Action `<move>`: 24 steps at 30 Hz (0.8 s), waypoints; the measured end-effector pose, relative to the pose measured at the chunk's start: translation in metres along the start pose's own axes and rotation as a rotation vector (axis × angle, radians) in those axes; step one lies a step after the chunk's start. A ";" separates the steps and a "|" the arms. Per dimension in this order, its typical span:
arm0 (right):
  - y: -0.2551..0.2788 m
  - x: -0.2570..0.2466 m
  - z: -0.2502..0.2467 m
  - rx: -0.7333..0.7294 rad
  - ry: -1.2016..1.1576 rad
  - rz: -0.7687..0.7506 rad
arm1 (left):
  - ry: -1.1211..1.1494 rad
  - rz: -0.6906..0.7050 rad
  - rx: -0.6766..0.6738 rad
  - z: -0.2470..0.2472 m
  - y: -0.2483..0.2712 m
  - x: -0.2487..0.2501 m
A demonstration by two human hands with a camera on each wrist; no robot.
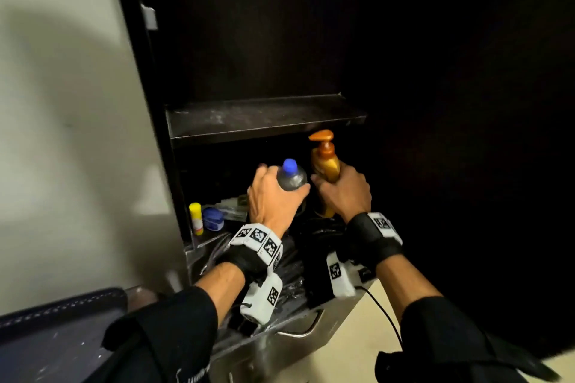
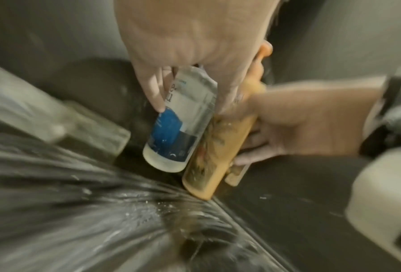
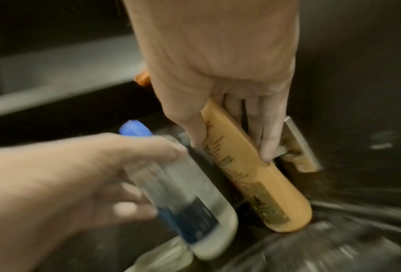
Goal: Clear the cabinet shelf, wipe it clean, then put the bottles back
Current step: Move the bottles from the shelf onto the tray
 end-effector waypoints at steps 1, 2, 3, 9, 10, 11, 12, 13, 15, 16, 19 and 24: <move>0.019 -0.001 -0.010 0.009 -0.011 -0.023 | 0.021 0.029 -0.002 -0.016 0.015 0.007; 0.038 -0.002 -0.020 0.027 -0.026 -0.040 | 0.035 0.072 0.009 -0.029 0.030 0.014; 0.058 -0.009 -0.032 0.043 -0.039 -0.067 | 0.052 0.103 0.013 -0.049 0.046 0.024; 0.166 -0.053 -0.063 0.056 -0.122 -0.157 | 0.099 0.148 0.042 -0.155 0.116 0.045; 0.182 -0.062 -0.064 0.045 -0.135 -0.175 | 0.097 0.143 0.055 -0.172 0.125 0.043; 0.200 -0.073 -0.061 0.025 -0.154 -0.201 | 0.092 0.133 0.063 -0.193 0.135 0.036; 0.215 -0.081 -0.058 0.006 -0.167 -0.217 | 0.082 0.118 0.062 -0.210 0.143 0.030; 0.232 -0.090 -0.053 -0.020 -0.181 -0.240 | 0.066 0.098 0.068 -0.229 0.152 0.019; 0.258 -0.106 -0.040 -0.066 -0.209 -0.271 | 0.026 0.054 0.078 -0.260 0.163 -0.002; 0.273 -0.115 -0.030 -0.094 -0.218 -0.279 | -0.005 0.022 0.089 -0.277 0.171 -0.016; 0.307 -0.140 0.002 -0.173 -0.237 -0.306 | -0.082 -0.074 0.124 -0.319 0.184 -0.058; 0.336 -0.175 0.064 -0.309 -0.229 -0.316 | -0.157 -0.188 0.151 -0.355 0.191 -0.109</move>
Point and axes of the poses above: each hand's wrist, its own y-axis away from the middle knuckle, its own z-axis out of the palm, x = y × z, the point moved 8 cm from there along -y, towards the middle knuckle, and after that the axes turned 7 degrees about y, right-handed, at the moved point
